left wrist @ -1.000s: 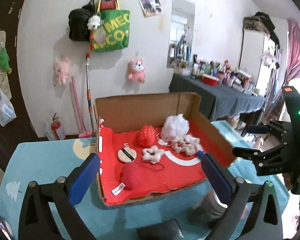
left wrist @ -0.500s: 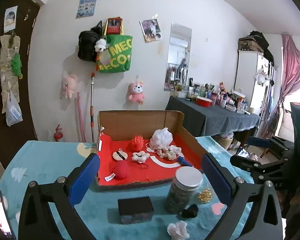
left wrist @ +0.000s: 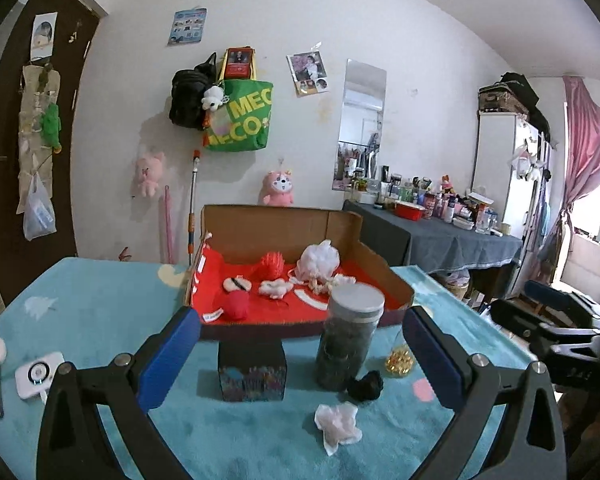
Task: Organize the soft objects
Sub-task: 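Withdraw both tools from the box toward the items left on the table, then grasp the white tissue with the left tool while the right tool grasps the black fluffy ball, then carry the white tissue with the left tool while the right tool carries the black ball into the box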
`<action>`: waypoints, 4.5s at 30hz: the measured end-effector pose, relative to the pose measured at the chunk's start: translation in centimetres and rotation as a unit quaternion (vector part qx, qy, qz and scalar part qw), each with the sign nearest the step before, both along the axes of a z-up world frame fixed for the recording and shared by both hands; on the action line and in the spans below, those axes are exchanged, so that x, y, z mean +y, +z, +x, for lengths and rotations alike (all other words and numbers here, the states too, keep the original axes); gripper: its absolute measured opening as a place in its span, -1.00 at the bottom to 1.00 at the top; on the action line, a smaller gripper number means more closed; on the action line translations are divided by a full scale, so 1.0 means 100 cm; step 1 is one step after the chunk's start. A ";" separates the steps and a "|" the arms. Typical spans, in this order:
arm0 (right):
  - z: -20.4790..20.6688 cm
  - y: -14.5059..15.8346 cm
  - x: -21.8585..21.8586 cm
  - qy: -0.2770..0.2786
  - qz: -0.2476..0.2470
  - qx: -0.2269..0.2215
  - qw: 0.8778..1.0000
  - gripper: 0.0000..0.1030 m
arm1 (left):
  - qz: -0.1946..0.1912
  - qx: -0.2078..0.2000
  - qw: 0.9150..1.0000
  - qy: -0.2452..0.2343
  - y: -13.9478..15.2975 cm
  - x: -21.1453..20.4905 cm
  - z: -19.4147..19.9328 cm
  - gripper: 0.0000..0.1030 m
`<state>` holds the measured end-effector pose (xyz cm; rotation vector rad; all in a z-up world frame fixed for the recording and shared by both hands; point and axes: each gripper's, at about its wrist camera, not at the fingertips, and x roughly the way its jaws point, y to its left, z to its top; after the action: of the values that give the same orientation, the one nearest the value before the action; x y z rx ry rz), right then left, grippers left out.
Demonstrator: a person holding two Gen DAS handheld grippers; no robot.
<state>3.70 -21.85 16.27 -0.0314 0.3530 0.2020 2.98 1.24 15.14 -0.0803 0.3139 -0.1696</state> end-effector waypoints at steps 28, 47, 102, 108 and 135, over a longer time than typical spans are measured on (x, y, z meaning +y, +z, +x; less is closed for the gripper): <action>-0.004 -0.108 -0.001 -0.066 -0.004 0.068 0.995 0.90 | 0.025 0.086 0.996 0.027 -0.091 -0.013 0.002 1.00; 0.004 -0.127 -0.007 -0.071 0.003 0.102 0.992 0.90 | 0.035 0.128 0.991 0.034 -0.110 -0.012 0.011 1.00; 0.077 -0.098 0.017 0.157 0.064 0.232 0.958 -0.52 | 0.022 0.230 0.957 -0.175 -0.085 -0.035 0.089 -0.70; 0.075 -0.101 0.018 0.159 0.066 0.236 0.956 -0.52 | 0.022 0.225 0.958 -0.175 -0.085 -0.034 0.088 -0.70; 0.067 -0.100 -0.038 0.091 0.077 0.239 0.964 -0.52 | 0.024 0.224 0.972 -0.069 -0.078 0.043 0.065 -0.70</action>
<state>10.41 -25.65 6.27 0.1418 0.8162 0.4207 9.52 5.49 7.34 -0.0476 0.7749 -0.2821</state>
